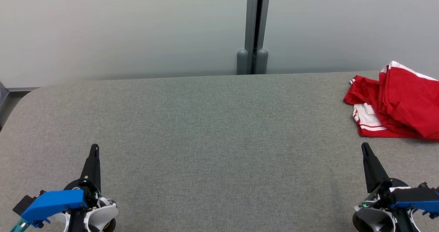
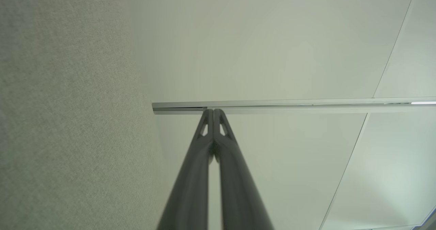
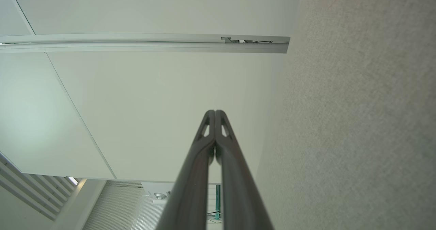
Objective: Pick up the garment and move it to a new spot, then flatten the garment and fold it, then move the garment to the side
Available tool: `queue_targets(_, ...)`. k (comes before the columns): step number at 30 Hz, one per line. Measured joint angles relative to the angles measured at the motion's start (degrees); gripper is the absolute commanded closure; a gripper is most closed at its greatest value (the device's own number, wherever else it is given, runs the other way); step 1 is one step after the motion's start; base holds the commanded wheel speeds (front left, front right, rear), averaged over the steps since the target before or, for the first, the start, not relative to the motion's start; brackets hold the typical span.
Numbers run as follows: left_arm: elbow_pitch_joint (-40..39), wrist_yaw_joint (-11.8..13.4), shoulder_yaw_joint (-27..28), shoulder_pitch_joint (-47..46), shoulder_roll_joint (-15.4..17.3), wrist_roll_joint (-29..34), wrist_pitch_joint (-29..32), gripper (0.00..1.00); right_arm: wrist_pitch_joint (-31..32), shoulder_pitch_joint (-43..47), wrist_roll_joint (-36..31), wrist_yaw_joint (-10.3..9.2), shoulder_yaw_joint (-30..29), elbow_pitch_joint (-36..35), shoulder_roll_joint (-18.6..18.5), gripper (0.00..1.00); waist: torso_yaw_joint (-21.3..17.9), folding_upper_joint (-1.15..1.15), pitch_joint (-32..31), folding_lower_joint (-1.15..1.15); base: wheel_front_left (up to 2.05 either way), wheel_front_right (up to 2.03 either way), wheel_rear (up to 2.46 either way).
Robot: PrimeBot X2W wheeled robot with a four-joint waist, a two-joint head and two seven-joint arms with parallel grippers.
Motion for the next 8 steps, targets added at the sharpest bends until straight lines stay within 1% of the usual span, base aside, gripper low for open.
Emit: queue_targets(8, 0.0, 0.0, 0.0, 0.0, 0.0, 0.0, 0.0, 1.0, 0.0, 0.0, 0.0, 0.0, 0.0, 0.0, 0.0, 1.0, 0.0, 0.0, 0.0, 0.0, 0.0, 0.0, 0.0)
